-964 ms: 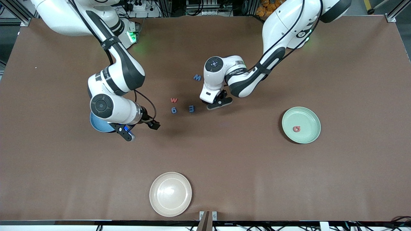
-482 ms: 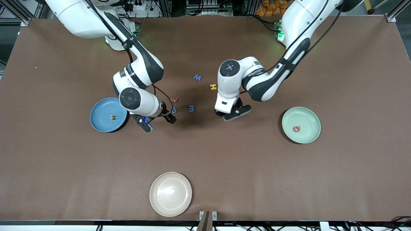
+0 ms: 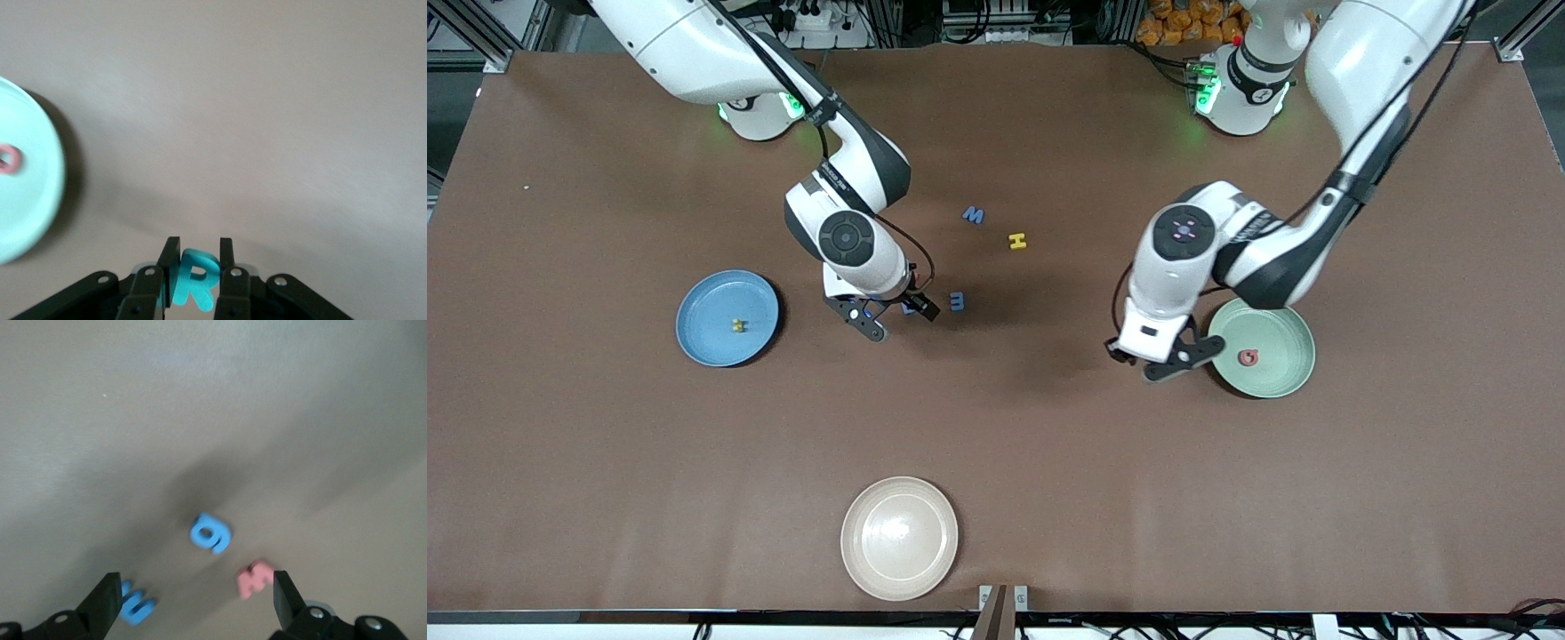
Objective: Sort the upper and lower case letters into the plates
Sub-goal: 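Place the R on the green plate while the right gripper grasps the g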
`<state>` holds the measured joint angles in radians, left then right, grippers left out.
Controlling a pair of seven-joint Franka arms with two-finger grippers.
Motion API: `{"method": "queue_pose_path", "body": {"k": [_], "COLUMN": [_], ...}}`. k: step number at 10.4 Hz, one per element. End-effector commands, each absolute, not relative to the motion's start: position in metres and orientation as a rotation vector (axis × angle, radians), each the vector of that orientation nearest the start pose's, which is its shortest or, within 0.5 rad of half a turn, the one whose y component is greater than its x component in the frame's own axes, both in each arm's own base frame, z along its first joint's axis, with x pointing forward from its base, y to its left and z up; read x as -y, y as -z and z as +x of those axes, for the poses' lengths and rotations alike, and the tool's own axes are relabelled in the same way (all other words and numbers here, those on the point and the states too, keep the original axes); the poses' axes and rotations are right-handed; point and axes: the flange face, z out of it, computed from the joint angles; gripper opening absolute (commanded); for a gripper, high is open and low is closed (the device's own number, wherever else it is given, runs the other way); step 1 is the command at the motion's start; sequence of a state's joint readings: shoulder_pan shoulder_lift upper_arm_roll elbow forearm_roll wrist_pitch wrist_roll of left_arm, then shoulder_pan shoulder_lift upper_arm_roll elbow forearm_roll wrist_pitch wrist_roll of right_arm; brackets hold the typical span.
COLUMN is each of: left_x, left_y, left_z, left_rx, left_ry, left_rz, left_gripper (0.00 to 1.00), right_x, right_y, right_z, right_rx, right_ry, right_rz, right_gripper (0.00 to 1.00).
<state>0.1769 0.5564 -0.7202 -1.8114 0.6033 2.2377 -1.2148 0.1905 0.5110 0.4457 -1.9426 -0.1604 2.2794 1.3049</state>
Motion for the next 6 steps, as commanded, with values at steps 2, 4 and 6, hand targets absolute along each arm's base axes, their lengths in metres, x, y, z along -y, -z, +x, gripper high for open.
{"method": "queue_pose_path", "body": {"k": [2, 4, 6], "left_x": [0.217, 0.155, 0.105], "left_y": [-0.309, -0.294, -0.272], "left_z": [0.601, 0.611, 0.609], "left_rx": [0.507, 0.48, 0.457], "left_ry": [0.169, 0.103, 0.021], "left_rz": [-3.007, -2.993, -2.984], "left_gripper": [0.0, 0.0, 0.0], "right_x": [-0.359, -0.356, -0.352], "right_y": [-0.225, -0.212, -0.214], "right_z": [0.476, 0.468, 0.468], "right_rx": [-0.446, -0.167, 0.067], "right_ry": [-0.242, -0.304, -0.333], "right_rz": [-3.146, -3.179, -3.183], "right_gripper": [1.0, 1.0, 1.0]}}
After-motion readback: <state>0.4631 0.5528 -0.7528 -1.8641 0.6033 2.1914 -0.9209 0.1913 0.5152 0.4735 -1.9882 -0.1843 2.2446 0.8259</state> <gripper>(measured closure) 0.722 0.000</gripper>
